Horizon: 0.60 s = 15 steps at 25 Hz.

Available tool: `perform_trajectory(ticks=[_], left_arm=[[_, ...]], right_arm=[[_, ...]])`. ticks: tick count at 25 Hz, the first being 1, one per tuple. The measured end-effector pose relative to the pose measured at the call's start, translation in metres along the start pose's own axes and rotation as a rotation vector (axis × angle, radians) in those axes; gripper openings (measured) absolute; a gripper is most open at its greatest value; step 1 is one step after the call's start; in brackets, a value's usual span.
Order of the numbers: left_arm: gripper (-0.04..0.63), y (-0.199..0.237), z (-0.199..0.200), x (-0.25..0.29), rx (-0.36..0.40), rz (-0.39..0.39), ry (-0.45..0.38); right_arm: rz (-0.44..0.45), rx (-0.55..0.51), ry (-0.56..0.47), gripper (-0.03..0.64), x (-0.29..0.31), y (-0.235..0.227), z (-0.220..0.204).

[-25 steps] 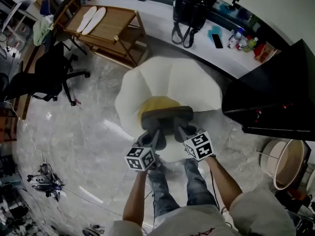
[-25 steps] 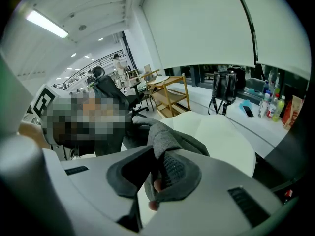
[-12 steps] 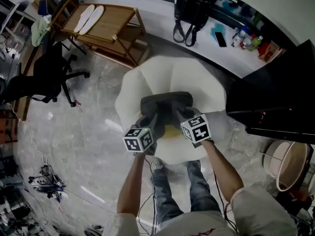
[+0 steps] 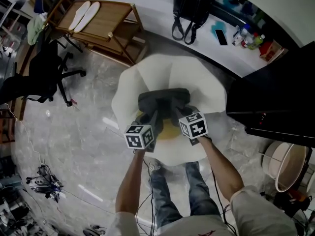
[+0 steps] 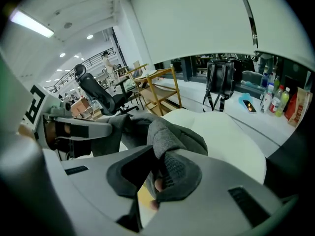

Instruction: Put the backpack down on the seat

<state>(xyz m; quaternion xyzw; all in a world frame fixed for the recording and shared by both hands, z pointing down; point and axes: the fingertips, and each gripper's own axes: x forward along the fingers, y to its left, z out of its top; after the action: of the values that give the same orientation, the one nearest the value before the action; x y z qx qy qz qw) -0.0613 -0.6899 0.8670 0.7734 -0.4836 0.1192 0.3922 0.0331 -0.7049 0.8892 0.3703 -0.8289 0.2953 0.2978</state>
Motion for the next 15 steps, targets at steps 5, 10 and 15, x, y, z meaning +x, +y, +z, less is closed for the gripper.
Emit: perform_trajectory(ticks=[5,10,15], left_arm=[[0.06,0.0,-0.006,0.013,0.032,0.0,-0.007],[0.06,0.003,-0.015,0.014,0.071,0.011,0.017],[0.061,0.004,-0.03,0.012,0.095,0.036,0.037]], right_arm=[[-0.014,-0.022,0.01,0.054,0.009,-0.007,-0.012],[-0.04,-0.028,0.021,0.058,0.009,-0.014,-0.024],[-0.072,-0.033,0.031,0.08,0.007,-0.021,-0.029]])
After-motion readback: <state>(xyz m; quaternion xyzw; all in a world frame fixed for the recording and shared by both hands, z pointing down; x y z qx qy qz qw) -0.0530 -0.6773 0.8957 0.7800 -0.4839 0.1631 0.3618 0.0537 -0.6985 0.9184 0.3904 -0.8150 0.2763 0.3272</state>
